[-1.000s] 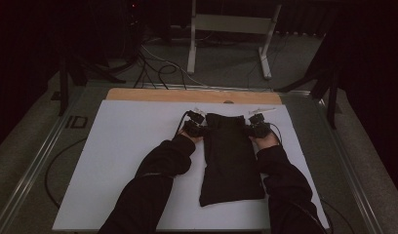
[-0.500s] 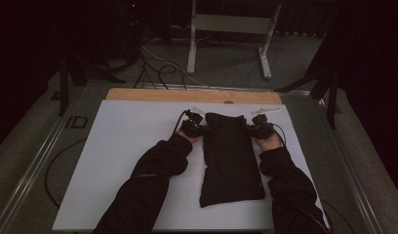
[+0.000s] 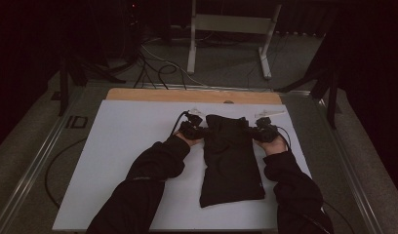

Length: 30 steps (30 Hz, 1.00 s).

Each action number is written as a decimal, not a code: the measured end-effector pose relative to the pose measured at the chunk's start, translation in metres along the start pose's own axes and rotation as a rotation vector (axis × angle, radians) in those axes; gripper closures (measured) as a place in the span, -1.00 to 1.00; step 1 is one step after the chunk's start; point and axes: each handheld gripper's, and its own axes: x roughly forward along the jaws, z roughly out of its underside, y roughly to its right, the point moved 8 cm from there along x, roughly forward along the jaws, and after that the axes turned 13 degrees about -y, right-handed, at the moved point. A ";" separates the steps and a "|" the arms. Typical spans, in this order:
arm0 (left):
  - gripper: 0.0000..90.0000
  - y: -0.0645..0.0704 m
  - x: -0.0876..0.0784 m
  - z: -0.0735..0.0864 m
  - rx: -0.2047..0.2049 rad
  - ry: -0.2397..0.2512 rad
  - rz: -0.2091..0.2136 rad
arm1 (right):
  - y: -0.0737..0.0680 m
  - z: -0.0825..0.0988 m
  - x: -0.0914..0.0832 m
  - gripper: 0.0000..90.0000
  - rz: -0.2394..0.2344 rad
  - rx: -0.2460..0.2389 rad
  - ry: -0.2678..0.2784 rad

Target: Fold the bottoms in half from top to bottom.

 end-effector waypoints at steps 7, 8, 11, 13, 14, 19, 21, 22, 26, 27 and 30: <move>0.91 0.010 -0.005 0.002 0.017 0.000 0.018 | -0.006 0.004 -0.010 0.90 0.006 -0.013 0.005; 0.91 0.012 -0.006 0.002 0.022 0.000 0.018 | -0.006 0.005 -0.011 0.90 0.007 -0.019 0.004; 0.91 0.016 -0.008 0.003 0.029 -0.001 0.030 | -0.009 0.007 -0.016 0.90 0.012 -0.029 0.008; 0.91 0.019 -0.010 0.005 0.035 0.000 0.037 | -0.011 0.009 -0.020 0.90 0.016 -0.040 0.009; 0.91 0.020 -0.010 0.005 0.036 -0.001 0.040 | -0.012 0.010 -0.022 0.90 0.018 -0.039 0.011; 0.91 0.026 -0.013 0.009 0.047 -0.003 0.053 | -0.017 0.014 -0.028 0.90 0.011 -0.044 0.021; 0.91 0.028 -0.013 0.011 0.048 -0.001 0.056 | -0.018 0.017 -0.030 0.90 0.009 -0.042 0.021; 0.91 0.030 -0.013 0.012 0.052 -0.003 0.058 | -0.018 0.018 -0.031 0.90 0.004 -0.044 0.027; 0.91 0.036 -0.014 0.015 0.057 -0.010 0.067 | -0.021 0.023 -0.035 0.90 0.001 -0.045 0.023; 0.91 0.037 -0.014 0.015 0.055 -0.009 0.072 | -0.022 0.025 -0.035 0.90 0.000 -0.047 0.026; 0.92 0.041 -0.016 0.018 0.062 -0.014 0.080 | -0.026 0.030 -0.038 0.90 -0.003 -0.048 0.029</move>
